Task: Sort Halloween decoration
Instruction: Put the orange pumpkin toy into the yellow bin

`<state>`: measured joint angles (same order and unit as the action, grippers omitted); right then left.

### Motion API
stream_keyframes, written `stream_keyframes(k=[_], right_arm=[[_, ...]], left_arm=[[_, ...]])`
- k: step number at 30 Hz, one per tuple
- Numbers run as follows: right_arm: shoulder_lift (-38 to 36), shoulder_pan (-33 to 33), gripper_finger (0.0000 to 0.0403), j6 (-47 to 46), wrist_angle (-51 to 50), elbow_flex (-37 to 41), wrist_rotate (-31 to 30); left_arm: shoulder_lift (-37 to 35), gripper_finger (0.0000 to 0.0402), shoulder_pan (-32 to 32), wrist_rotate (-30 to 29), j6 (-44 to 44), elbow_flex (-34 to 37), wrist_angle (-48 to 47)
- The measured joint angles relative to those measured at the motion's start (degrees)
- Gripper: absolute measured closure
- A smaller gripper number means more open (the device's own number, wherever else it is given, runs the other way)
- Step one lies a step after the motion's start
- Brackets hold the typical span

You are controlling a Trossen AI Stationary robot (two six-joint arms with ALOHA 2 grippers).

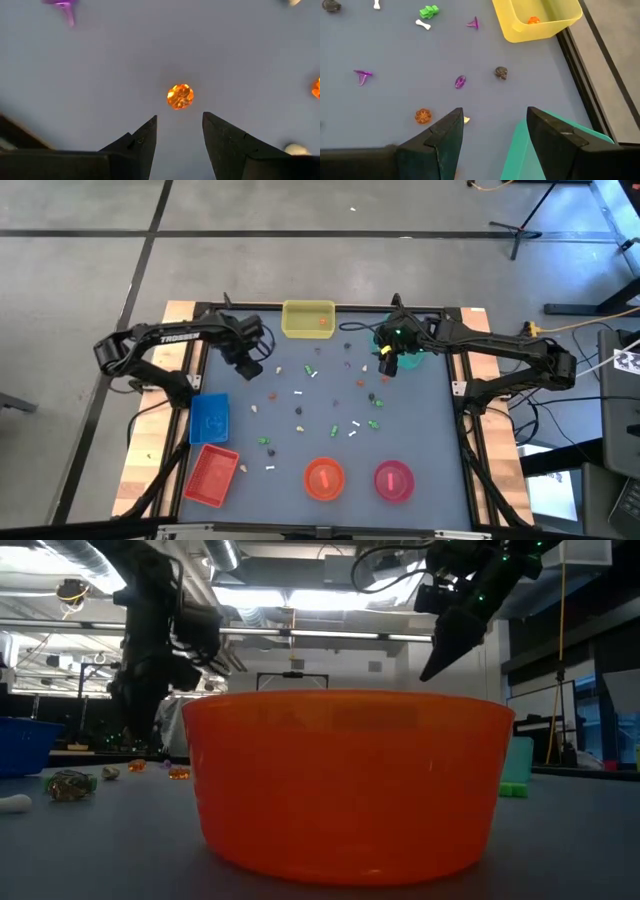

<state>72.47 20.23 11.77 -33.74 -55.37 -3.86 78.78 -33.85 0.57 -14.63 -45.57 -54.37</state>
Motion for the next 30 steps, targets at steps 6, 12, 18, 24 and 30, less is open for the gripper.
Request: stream_keyframes(k=[6,12,18,24,30], right_arm=[[0.0,0.0,0.0185,0.0,-0.11,0.0,0.0],[0.0,0.0,0.0185,0.02,-0.19,0.0,0.02],[0.0,0.0,0.0185,0.02,-0.17,0.0,0.02],[0.0,0.0,0.0185,0.02,-0.17,0.0,0.02],[0.0,0.0,0.0185,0.02,-0.17,0.0,0.02]], left_arm=[[0.73,0.0259,0.0,0.67,-0.24,3.05,5.17],[0.73,0.0259,0.0,0.67,-0.31,5.17,8.3],[0.73,0.0259,0.0,1.46,-0.46,8.62,13.55],[0.54,0.0259,0.02,1.73,-0.47,11.28,16.72],[0.55,0.0264,0.02,1.57,-0.48,11.51,17.24]])
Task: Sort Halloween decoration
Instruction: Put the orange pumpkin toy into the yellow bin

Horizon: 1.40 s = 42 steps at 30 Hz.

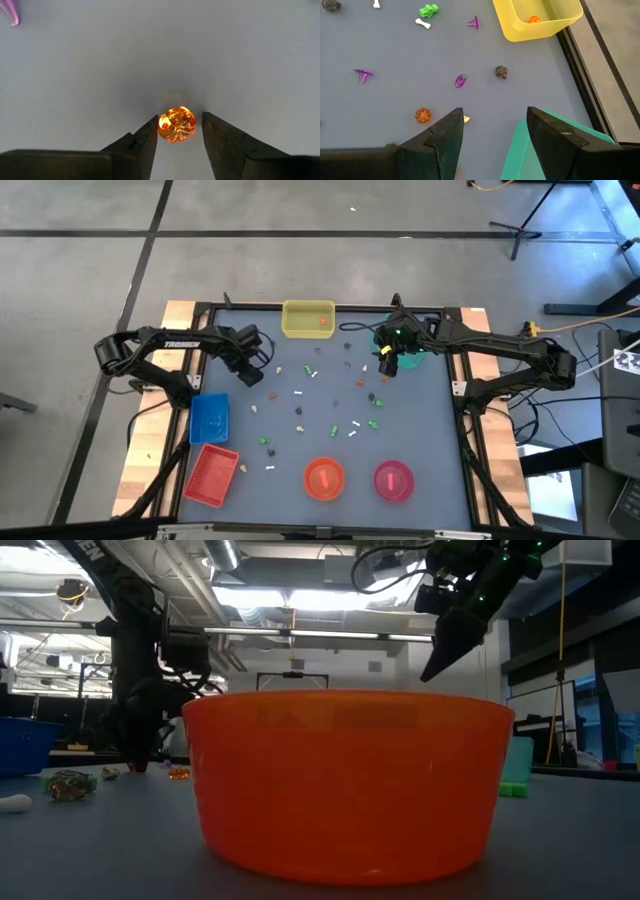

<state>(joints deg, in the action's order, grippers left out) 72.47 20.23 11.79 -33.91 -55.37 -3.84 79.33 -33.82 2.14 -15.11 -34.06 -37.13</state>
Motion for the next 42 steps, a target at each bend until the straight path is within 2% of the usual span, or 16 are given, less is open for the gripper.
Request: stream_keyframes(k=[16,42], right_arm=[[0.02,0.0,0.0185,0.02,0.02,-0.02,0.0],[0.02,0.0,0.0185,0.02,0.01,-0.02,0.0]], left_arm=[[0.11,0.0328,0.02,0.29,0.04,0.11,0.6],[0.13,0.0369,0.0,0.0,0.22,0.15,0.71]])
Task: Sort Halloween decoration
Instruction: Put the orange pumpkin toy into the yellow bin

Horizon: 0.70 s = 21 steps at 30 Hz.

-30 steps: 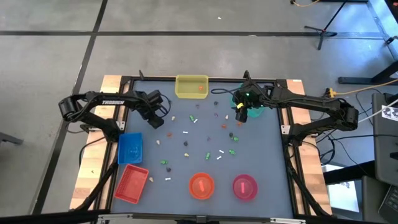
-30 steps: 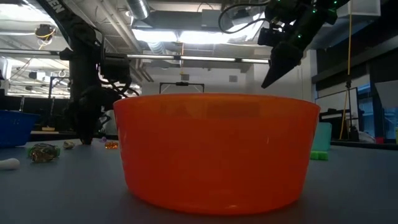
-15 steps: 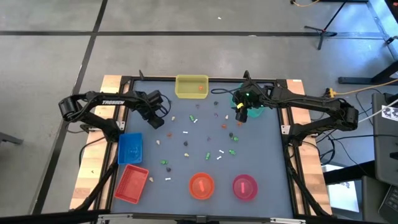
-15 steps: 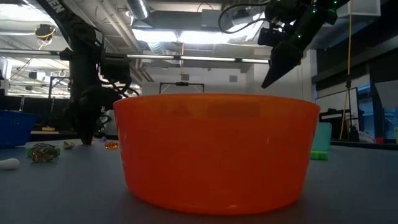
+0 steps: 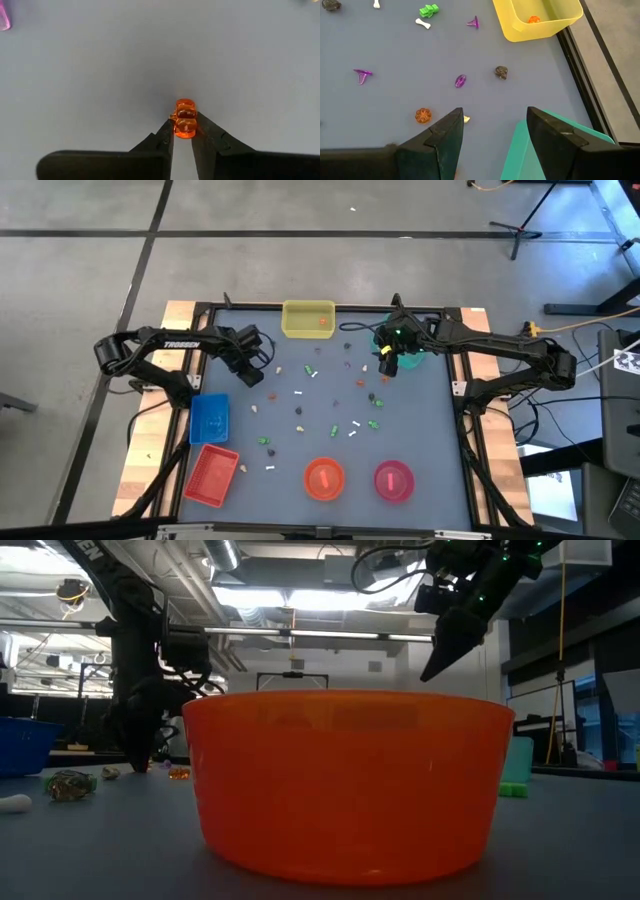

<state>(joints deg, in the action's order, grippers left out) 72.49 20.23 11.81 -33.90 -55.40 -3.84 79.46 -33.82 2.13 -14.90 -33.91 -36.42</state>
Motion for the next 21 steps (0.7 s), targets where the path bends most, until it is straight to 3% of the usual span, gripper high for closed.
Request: stream_keyframes(k=[10,21], right_arm=[[0.01,0.02,0.0185,0.01,0.01,-0.02,0.0],[0.02,0.02,0.0185,0.02,0.01,-0.02,-0.02]], left_arm=[[0.25,0.0371,-0.04,0.96,0.04,-1.65,-0.44],[0.15,0.0371,-0.04,1.59,0.08,-10.41,5.97]])
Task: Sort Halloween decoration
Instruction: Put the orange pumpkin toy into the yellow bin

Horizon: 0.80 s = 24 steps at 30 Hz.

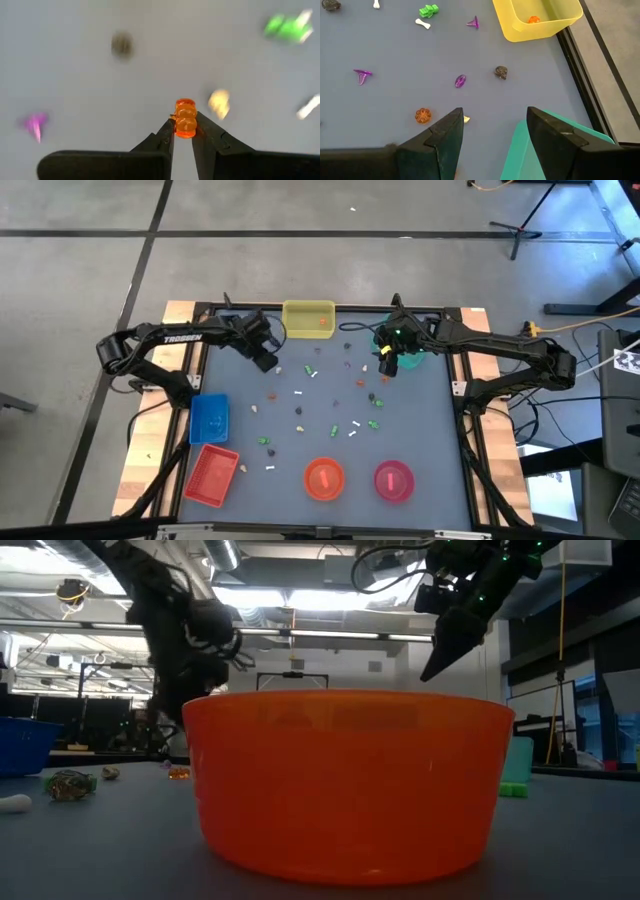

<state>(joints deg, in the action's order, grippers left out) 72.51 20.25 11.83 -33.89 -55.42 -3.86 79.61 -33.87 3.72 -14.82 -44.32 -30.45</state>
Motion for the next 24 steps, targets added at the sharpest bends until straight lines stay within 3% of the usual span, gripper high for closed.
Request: stream_keyframes(k=[10,17,24], right_arm=[[0.0,0.0,0.0184,-0.02,0.0,0.0,0.02],[0.0,0.0,0.0184,-0.02,0.0,0.0,0.02],[0.0,0.0,0.0185,-0.02,0.04,0.0,0.02]], left_arm=[[-0.04,0.0371,0.0,-0.38,1.09,-1.92,22.05],[-0.05,0.0371,0.02,-7.25,2.78,-1.92,35.33],[-0.07,0.0371,0.02,-13.58,6.36,-1.92,42.23]])
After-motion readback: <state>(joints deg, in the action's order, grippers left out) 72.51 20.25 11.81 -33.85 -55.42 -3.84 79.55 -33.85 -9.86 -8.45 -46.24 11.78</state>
